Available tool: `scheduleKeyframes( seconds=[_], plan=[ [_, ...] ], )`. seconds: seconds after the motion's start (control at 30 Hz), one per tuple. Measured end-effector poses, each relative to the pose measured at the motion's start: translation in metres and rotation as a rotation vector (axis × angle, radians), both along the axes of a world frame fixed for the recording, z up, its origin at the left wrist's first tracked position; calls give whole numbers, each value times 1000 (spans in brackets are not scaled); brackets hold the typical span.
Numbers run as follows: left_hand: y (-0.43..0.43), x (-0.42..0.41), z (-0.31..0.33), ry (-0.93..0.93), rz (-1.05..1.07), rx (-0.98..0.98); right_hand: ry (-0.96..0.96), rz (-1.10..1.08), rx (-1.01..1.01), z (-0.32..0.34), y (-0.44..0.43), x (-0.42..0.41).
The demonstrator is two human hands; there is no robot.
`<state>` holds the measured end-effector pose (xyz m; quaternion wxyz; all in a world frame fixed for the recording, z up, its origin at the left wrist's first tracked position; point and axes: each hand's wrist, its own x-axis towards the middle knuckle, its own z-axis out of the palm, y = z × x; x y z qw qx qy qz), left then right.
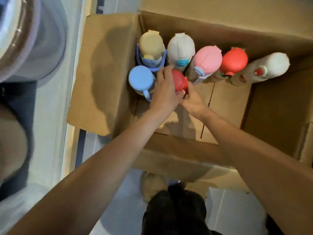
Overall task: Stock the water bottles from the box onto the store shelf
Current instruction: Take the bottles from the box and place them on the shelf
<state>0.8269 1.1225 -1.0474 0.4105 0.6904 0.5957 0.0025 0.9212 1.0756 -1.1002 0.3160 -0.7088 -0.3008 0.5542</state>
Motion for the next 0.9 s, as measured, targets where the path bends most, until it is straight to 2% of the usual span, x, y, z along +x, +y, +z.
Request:
scheduleKeyframes(
  seconds=[0.2, 0.33, 0.53, 0.8, 0.9],
  plan=[
    [-10, 1, 19, -1, 82, -79, 52, 59, -44, 14, -19, 9],
    [-30, -12, 65, -41, 121, -135, 95, 102, -115, 60, -49, 14],
    [-58, -31, 184, -77, 145, -260, 101, 187, -176, 190, -92, 11],
    [-90, -57, 373, -174, 211, -363, 188, 435, -36, 387, -133, -3],
    [-111, -72, 436, -226, 274, -359, 99, 519, 7, 453, -156, -8]
  ],
)
